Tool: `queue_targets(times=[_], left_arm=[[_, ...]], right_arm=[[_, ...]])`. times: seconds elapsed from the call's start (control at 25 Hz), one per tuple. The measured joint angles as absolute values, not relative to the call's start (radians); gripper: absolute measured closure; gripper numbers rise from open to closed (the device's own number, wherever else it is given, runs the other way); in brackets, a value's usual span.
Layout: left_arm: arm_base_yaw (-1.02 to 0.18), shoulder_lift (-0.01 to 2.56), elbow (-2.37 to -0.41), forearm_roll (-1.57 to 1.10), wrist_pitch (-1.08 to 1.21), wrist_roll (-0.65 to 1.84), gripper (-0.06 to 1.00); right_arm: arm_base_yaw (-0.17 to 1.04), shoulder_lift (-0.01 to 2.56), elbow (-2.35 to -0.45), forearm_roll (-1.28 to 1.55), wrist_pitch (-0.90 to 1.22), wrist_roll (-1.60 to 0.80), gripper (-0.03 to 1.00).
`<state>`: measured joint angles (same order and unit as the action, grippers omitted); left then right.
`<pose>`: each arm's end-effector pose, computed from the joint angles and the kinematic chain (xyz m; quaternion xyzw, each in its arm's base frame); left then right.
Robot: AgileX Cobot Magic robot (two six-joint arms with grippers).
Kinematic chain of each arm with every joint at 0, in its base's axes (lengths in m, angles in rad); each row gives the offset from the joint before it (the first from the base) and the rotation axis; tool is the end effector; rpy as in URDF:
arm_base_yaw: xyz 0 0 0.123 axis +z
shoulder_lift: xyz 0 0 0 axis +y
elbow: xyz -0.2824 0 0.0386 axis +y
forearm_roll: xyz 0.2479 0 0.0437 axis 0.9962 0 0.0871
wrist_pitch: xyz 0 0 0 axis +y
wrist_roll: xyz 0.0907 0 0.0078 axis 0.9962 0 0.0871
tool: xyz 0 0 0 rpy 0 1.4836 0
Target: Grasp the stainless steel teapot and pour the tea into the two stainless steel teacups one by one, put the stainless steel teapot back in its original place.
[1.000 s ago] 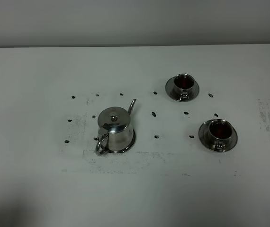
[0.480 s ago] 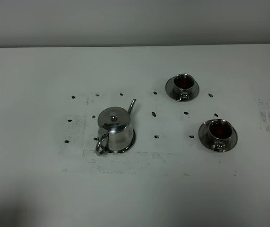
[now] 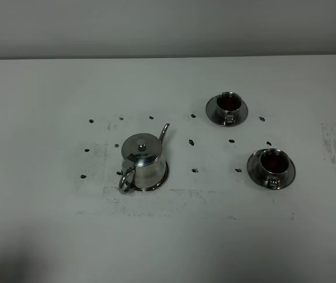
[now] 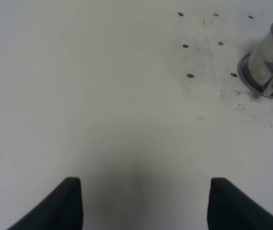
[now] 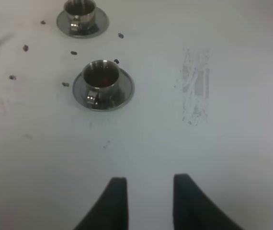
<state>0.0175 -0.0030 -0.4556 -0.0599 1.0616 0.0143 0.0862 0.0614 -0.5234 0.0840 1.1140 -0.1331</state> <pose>-0.0004 -0.0048 0.2648 -0.0008 0.8637 -0.0219 0.5036 -0.0010 0.0068 0.2799 -0.0977 0.8699 0.0306 0.4825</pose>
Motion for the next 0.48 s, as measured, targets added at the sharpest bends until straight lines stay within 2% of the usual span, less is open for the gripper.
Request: queue_targets(times=[0.48], left_arm=[[0.017,-0.003,-0.456,-0.060,1.062,0.014,0.41]], right_arm=[[0.086,0.061,-0.523,0.084,1.114,-0.133,0.74]])
